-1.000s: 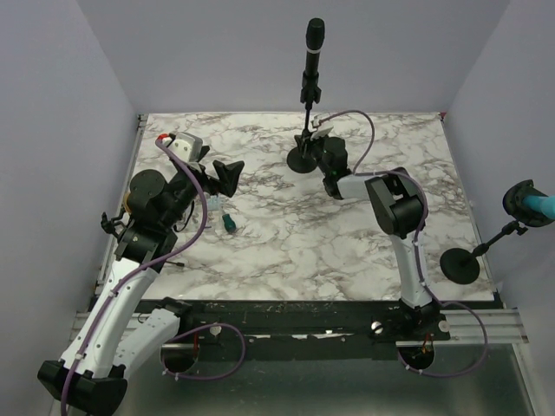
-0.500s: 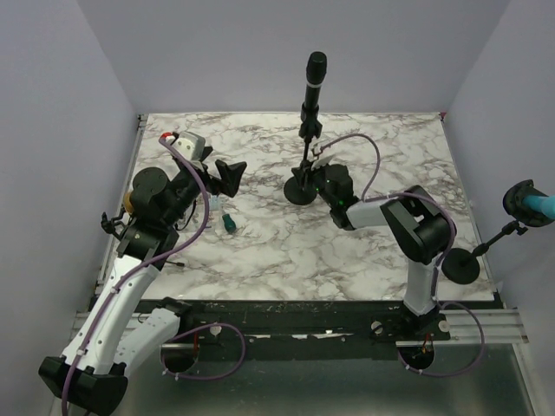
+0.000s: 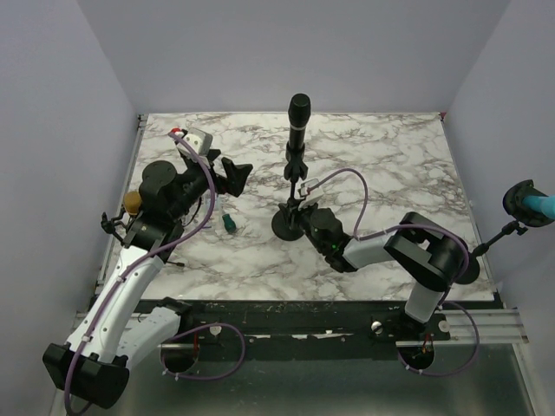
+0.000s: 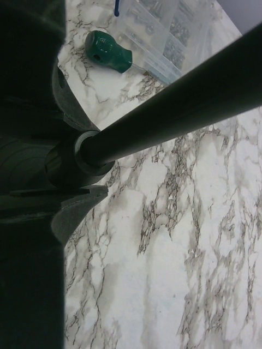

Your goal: Remove the microphone from the stand

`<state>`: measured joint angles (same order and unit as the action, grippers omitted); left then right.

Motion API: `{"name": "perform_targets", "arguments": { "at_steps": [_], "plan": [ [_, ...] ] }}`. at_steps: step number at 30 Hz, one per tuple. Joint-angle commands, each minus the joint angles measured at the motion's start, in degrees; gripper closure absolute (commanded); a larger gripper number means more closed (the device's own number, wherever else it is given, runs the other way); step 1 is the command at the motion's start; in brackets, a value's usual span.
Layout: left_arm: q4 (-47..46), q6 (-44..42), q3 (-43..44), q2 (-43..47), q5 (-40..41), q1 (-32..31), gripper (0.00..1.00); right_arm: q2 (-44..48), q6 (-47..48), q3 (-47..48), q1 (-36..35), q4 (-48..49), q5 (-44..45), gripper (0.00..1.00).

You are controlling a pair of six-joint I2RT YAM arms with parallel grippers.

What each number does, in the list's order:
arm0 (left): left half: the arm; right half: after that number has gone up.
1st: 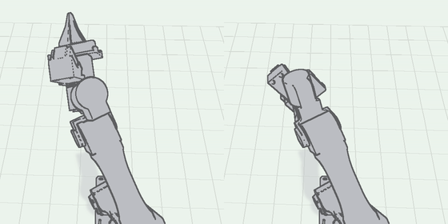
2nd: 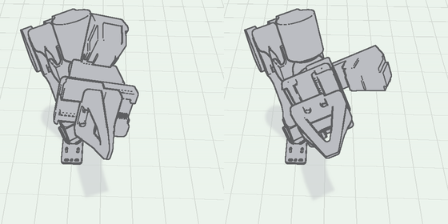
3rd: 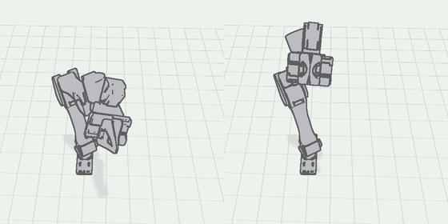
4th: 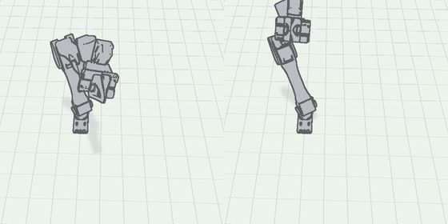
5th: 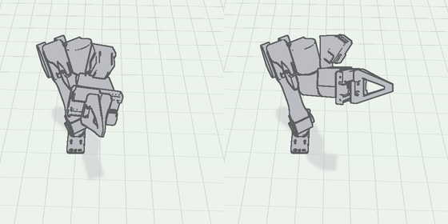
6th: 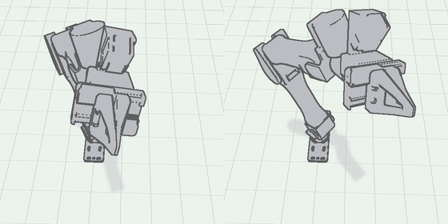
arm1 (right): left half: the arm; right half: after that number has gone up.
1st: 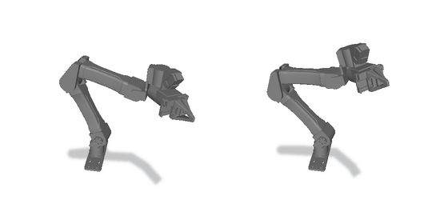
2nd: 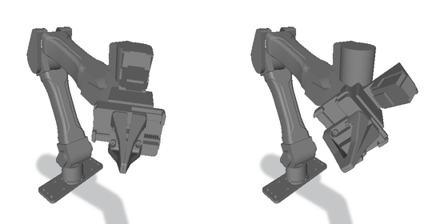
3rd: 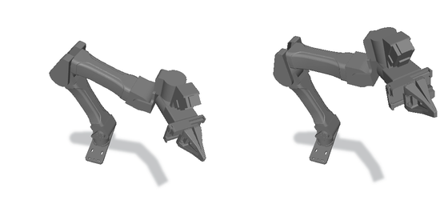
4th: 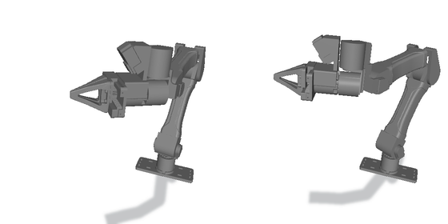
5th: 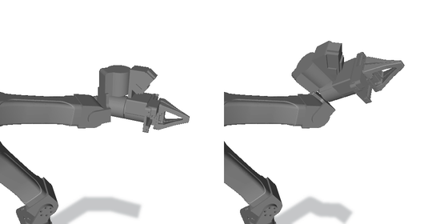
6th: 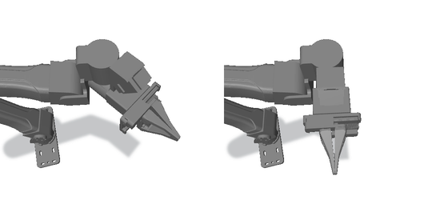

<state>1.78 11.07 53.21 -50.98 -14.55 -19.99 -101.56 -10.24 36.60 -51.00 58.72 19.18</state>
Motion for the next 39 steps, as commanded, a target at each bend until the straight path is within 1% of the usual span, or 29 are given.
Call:
{"name": "perform_targets", "arguments": {
  "at_steps": [1,9,13,15,18,21,22,27,30,32,35,36,39],
  "plan": [
    [-0.9,2.1,1.4,-1.0,-3.7,-0.2,0.03,-1.6,-4.7,-2.2,-4.0,-7.7,7.2,0.92],
    [-1.1,3.1,1.3,-1.6,-4.2,-0.2,0.03,-1.0,-4.4,-1.3,-4.5,-10.0,9.7,0.77],
    [-1.2,3.1,1.3,-1.5,-4.2,-0.2,0.03,0.6,-4.1,-1.7,-4.5,-11.2,11.1,0.64],
    [-1.1,3.2,1.3,-1.5,-4.3,-0.2,0.03,1.7,-4.2,-1.7,-4.5,-12.1,12.2,0.54],
    [-1.2,3.3,1.3,-1.7,-4.4,-0.2,0.03,4.2,-4.6,-2.2,-4.5,-13.1,12.2,0.31],
    [-1.1,3.3,1.3,-1.7,-4.4,-0.2,0.03,7.3,-4.5,-4.0,-4.5,-12.2,10.0,0.04],
    [-1.2,3.3,1.3,-1.7,-4.4,-0.2,0.03,8.4,-4.5,-4.5,-4.5,-12.1,9.4,0.00],
    [-1.2,3.3,1.2,-1.6,-4.5,-0.2,0.03,13.9,-6.1,-7.6,-4.5,-13.6,9.7,0.00],
    [-1.2,3.4,1.2,-1.5,-4.5,-0.2,0.03,17.7,-7.2,-10.1,-4.5,-15.3,11.8,0.00],
    [-1.2,3.6,1.2,-1.4,-4.6,-0.2,0.02,19.5,-9.5,-9.9,-4.5,-20.4,17.5,0.00],
    [-1.1,3.8,1.2,-1.3,-4.8,-0.3,0.03,21.2,-15.3,-5.8,-4.4,-35.7,28.8,0.00],
    [-1.1,3.8,1.2,-1.3,-4.6,-0.3,0.03,21.6,-16.2,-4.9,-4.4,-39.3,31.0,0.00],
    [-1.1,3.9,1.1,-1.2,-4.5,-0.4,0.03,22.2,-17.1,-2.5,-4.3,-46.5,37.5,0.00]
  ]
}}
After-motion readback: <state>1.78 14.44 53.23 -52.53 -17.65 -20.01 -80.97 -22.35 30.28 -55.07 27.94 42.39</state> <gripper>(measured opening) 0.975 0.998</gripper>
